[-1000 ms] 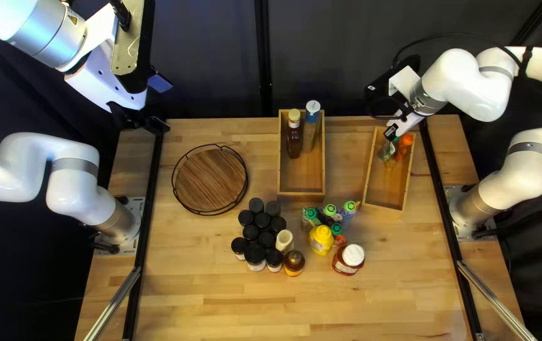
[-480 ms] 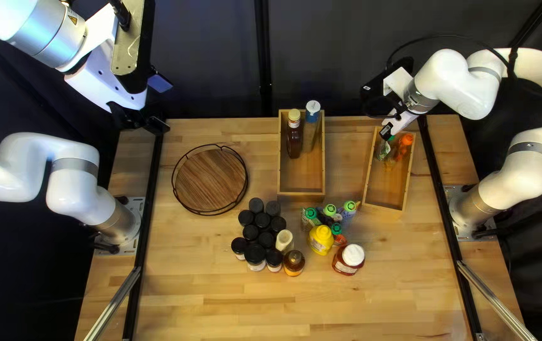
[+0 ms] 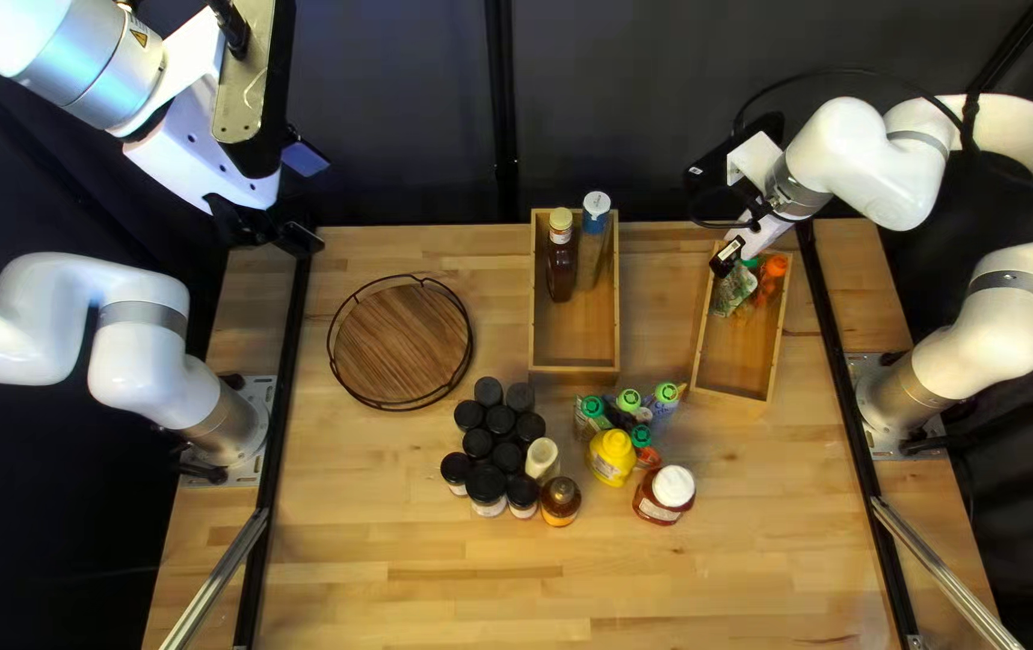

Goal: Separate condiments, baby food and spices and place it in 3 different racks/containers

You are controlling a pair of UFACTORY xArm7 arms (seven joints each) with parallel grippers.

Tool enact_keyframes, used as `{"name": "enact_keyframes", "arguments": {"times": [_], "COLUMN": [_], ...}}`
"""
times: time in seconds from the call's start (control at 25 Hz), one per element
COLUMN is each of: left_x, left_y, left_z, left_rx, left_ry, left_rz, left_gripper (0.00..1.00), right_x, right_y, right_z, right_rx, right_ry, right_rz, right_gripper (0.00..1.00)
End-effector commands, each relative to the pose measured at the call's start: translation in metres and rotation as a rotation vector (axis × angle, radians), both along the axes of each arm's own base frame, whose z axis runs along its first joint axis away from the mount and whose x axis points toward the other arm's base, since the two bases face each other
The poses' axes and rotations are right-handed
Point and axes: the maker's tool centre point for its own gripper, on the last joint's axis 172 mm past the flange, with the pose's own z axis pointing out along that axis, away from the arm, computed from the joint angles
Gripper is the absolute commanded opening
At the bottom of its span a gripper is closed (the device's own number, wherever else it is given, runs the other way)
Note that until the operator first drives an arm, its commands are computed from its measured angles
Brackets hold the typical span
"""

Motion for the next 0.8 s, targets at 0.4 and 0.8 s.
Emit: {"name": "enact_keyframes", "arguments": {"times": [0.4, 0.8], "left_x": [0.0, 0.0], "left_y": [0.0, 0.0], "left_z": [0.0, 0.0], "left_rx": [0.0, 0.0], "left_ry": [0.0, 0.0], "left_rz": [0.0, 0.0], "left_gripper": [1.0, 1.0], "right_x": [0.064, 0.075], "right_y": [0.113, 0.186], "right_z": [0.056, 0.033], "right_rx": [-0.017, -0.22], "right_ry": [-0.025, 0.089], "right_rz": [0.286, 0.679], "right_gripper": [1.0, 1.0]}}
